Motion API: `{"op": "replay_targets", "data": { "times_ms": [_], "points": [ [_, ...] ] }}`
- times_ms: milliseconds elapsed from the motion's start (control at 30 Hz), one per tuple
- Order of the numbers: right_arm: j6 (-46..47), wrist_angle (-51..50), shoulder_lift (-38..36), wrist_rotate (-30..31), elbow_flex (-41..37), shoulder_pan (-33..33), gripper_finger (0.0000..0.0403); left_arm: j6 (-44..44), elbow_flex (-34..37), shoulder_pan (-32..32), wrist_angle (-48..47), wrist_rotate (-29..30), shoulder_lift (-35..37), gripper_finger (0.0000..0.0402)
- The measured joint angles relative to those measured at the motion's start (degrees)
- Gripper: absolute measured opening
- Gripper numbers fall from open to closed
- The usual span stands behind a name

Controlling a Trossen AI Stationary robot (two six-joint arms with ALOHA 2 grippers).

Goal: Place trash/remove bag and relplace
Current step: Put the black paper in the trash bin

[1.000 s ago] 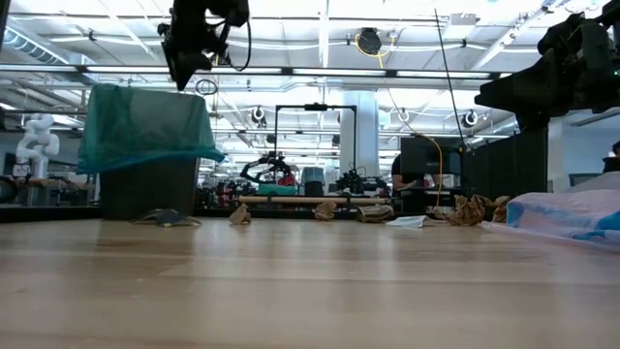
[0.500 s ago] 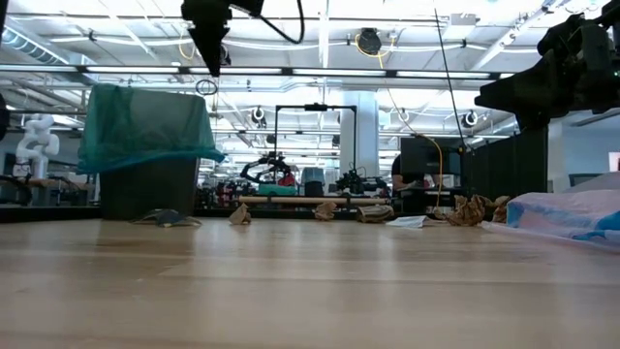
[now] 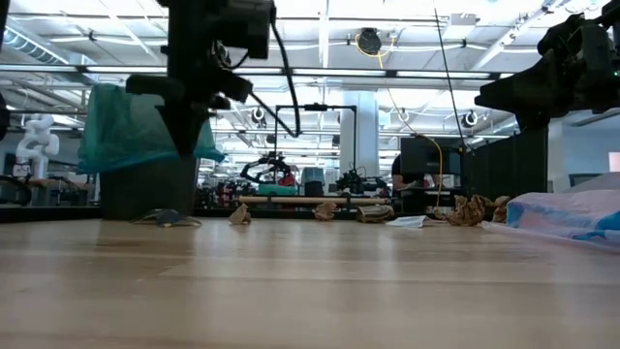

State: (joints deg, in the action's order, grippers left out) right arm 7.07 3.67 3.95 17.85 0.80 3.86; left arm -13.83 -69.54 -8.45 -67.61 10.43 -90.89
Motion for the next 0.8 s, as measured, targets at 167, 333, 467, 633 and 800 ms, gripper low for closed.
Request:
{"op": "replay_targets", "data": {
  "times_ms": [167, 333, 467, 633, 800],
  "points": [
    [0.0, 1.2, 0.0, -0.2, 0.0, 0.0, 0.0144, -4.6, 1.8, -6.9, 3.0, -5.4, 0.0, 0.0003],
    [0.2, 1.2, 0.0, -0.4, 0.0, 0.0, 0.0144, -6.6, 3.2, -12.6, 2.8, -10.4, 0.0, 0.0040],
    [0.2, 1.2, 0.0, -1.7, 0.0, 0.0, 0.0144, -6.1, 3.6, -14.4, 2.5, -10.6, 0.0, 0.0087],
    [0.4, 1.2, 0.0, -1.7, 0.0, 0.0, 0.0144, -4.4, 3.6, -11.0, 2.5, -9.4, 0.0, 0.0138],
    [1.1, -0.2, 0.0, -1.7, 0.0, 0.0, 0.0144, -1.7, 3.6, -3.8, 2.8, 2.0, 0.0, 0.0152]
  ]
}}
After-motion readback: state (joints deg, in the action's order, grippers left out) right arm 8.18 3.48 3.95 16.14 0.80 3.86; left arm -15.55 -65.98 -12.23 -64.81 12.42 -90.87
